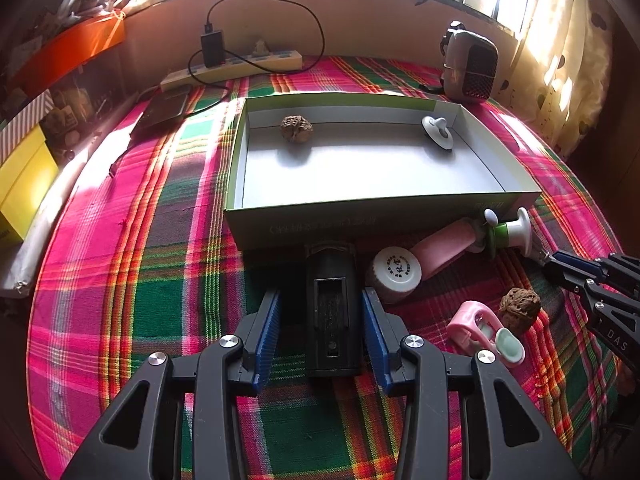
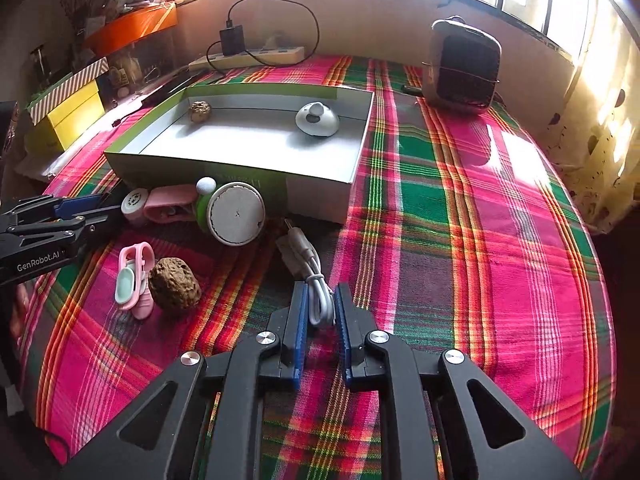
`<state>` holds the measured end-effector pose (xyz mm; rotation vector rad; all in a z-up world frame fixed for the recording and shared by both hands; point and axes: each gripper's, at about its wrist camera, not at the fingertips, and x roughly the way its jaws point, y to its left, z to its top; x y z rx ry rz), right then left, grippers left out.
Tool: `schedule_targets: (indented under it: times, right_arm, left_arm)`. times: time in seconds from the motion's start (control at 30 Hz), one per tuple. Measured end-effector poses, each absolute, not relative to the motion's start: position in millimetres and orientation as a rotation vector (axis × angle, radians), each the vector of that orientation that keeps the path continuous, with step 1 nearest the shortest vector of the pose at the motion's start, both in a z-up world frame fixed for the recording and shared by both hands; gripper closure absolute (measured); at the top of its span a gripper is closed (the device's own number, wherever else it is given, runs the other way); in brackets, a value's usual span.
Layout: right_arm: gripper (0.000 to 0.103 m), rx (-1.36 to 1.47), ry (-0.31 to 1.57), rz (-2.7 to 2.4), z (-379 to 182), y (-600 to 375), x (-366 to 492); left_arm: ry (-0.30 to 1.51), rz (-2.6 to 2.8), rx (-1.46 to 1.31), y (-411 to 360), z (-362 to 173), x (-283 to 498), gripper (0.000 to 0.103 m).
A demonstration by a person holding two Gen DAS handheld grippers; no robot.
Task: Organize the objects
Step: 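Grasp the black power bank with the left tool while the right tool grasps the white USB cable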
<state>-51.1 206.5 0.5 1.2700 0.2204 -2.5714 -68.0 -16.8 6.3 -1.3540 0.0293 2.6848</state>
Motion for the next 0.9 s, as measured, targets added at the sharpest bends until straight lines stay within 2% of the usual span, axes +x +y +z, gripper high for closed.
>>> schedule_targets:
  times: [0.17,0.27,0.33,0.43,0.8,0.87,0.9]
  right_arm:
    - [0.088,1.262,0.224,-2.562,1,205,-53]
    - [0.083,1.253,0.229,-2.543,0,201,-59]
    - [0.076,1.249,0.236,-2.537,0,199,-63]
    - [0.073,1.247,0.225,-2.523,0,197,-70]
    - [0.073,1.222,0.241,-2.534,-2,193,-74]
    - [0.076,1.221,0.235,-2.534,-1,193,-74]
    - [0.082,1.220,0.235,-2.534,-1,193,-73]
  left_arm:
    - [0.033,2.685,-1.353,-16,7,-68,0.065]
    - [0.034,2.686,-1.354,-16,6,-67,0.065]
    - [0.033,2.686,-1.354,-16,6,-67,0.065]
    - [0.034,2.687,-1.354,-16,7,-68,0.065]
    - [0.028,2.692,-1.352,-17,7,-71,0.065]
    - [0.026,2.692,-1.352,-18,7,-71,0.065]
    - [0.029,2.693,-1.352,-17,7,-71,0.066]
